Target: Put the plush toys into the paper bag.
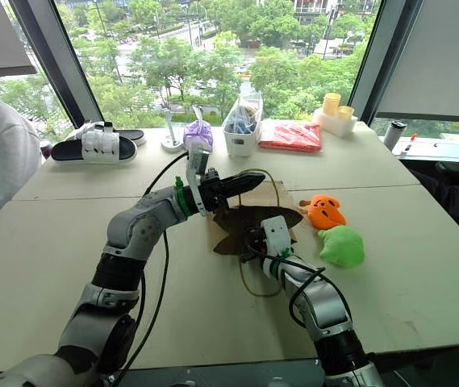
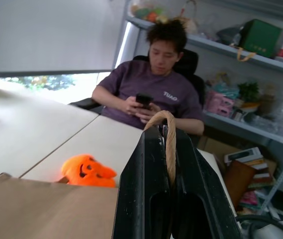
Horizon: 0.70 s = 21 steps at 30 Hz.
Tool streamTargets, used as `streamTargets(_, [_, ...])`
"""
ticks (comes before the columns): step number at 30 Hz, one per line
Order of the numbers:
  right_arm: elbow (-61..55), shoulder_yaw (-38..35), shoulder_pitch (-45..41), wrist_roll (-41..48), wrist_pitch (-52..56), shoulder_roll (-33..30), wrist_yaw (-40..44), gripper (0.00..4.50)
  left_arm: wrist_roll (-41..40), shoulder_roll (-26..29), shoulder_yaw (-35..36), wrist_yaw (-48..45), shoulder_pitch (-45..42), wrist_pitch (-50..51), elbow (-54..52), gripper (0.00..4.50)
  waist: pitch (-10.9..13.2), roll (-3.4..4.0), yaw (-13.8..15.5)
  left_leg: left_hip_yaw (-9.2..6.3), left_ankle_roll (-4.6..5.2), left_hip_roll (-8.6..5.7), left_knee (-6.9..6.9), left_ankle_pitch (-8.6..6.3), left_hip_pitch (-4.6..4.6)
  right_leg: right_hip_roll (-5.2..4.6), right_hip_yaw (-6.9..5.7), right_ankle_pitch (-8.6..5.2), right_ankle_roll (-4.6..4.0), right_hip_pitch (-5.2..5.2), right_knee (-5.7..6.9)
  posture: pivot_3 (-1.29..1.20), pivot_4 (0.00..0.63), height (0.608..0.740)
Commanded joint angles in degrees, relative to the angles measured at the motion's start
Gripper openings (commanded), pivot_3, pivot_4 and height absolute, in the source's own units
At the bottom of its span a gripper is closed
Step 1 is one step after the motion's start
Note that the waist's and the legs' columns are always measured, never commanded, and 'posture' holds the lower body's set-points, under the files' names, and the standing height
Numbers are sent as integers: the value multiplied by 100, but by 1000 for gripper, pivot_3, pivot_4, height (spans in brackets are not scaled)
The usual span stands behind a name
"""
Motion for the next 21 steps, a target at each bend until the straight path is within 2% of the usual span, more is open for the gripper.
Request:
streamTargets(1, [8, 55, 121, -74, 163, 112, 1, 0, -570, 18, 79, -61, -135, 365, -651, 83, -1, 1, -4, -1, 0, 0, -1, 0, 1, 0, 0, 0, 0, 1, 0, 0, 150, 740])
streamTargets(10, [-27, -5, 188, -137, 194, 171, 104, 0, -1041, 19, 411, 299, -132, 585, -623, 83, -3, 0, -1, 0, -2, 0, 0, 1, 4, 2, 0, 0, 0, 2, 1, 0, 150, 740])
streamTargets(14, [-31, -14, 192, -170, 182, 175, 144, 0, -912, -37, 491, 503, -177, 365, -333, 83, -4, -1, 6, 3, -22, 0, 0, 12, 4, 2, 0, 0, 0, 5, 0, 0, 150, 740])
streamTargets(17, [-133, -26, 229, -220, -497, 181, 292, 0, -634, 8, 356, 517, -133, 88, -94, 83, -4, -1, 6, 5, -22, -1, 0, 13, 3, 2, 0, 0, 0, 4, 0, 0, 150, 740])
streamTargets(21, [-851, -404, 320, 349, -794, 415, 535, 0, -393, -5, 259, 520, -59, -140, 193, 83, -3, -1, 1, 8, -26, -1, -2, 15, -1, 2, 1, 0, 0, -1, 0, 0, 150, 740])
